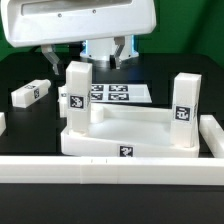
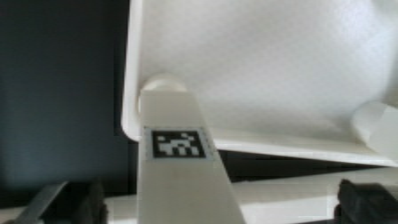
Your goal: Assemble desk
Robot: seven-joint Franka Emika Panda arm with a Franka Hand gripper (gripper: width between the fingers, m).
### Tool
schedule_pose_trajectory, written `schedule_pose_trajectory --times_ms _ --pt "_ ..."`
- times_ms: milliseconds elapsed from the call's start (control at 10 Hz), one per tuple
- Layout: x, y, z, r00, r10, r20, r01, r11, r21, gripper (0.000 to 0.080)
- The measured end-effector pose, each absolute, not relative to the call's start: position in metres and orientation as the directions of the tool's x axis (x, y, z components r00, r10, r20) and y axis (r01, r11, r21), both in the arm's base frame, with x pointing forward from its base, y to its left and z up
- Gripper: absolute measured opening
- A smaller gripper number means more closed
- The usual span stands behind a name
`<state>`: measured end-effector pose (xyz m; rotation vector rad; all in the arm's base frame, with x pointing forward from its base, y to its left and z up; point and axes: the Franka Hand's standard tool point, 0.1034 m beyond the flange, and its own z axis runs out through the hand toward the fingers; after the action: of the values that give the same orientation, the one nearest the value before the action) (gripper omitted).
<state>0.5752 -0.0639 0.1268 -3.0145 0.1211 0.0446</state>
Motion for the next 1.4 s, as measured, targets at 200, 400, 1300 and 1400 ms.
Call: schedule_pose_trajectory --times_ms 200,400,1300,1400 --pt "0.575 -0.063 0.126 0.996 -0.075 -0.042 -0.08 -0.989 -0.125 0.0648" --pt "0.575 -0.064 0.124 0.996 -0.076 -0.045 -0.081 -0.989 -0.123 0.0648" --pt "0.586 -0.073 0.119 0.997 -0.056 -0.043 -0.058 -0.997 -0.046 0.0648" --pt "0.586 -0.076 0.117 0.997 -0.059 -0.046 -0.061 -0.997 -0.043 0.0648"
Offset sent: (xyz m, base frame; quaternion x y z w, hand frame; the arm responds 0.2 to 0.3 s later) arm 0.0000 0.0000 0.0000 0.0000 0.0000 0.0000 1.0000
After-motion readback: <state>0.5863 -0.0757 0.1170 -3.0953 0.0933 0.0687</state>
